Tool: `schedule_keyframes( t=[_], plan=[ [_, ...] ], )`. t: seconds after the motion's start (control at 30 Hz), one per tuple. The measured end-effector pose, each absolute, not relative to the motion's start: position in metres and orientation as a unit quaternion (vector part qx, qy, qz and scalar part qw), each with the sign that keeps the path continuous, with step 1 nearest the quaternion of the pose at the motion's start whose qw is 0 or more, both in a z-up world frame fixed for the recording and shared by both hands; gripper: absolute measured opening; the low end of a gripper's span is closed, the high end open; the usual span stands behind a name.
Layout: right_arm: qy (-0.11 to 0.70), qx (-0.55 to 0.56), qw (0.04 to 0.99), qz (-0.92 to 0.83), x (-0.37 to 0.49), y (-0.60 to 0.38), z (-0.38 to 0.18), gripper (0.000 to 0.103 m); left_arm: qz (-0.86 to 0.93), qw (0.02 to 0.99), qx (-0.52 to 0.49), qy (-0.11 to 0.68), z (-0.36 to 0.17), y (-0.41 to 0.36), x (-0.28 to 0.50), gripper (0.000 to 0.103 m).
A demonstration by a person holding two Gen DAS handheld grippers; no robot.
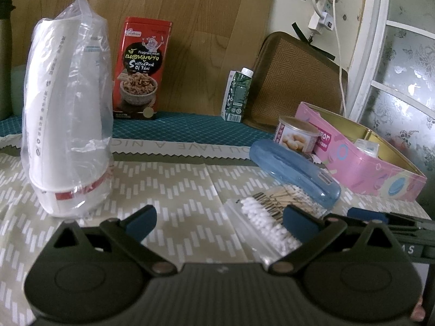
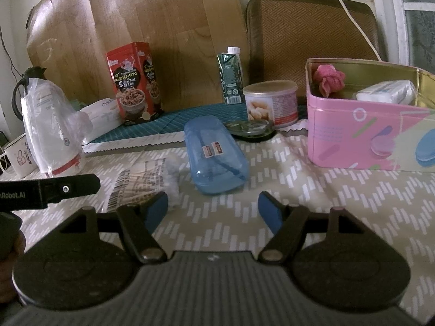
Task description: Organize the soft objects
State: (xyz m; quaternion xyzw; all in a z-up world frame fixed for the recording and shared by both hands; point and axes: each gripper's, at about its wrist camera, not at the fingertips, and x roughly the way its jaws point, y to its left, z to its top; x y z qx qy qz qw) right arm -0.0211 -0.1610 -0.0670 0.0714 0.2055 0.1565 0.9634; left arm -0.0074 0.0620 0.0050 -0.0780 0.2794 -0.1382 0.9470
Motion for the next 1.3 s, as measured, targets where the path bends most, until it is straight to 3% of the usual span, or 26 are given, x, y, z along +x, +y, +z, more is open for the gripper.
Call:
schedule_keyframes(
  t=[1.3],
  plan=[
    [0.202,0.07,0.963,0.162,-0.0223,-0.1621,-0.0676,0.076,-0.137,0.948,-0.08,0.276,0.0063,0.0638,-0.0073,0.103]
  ],
)
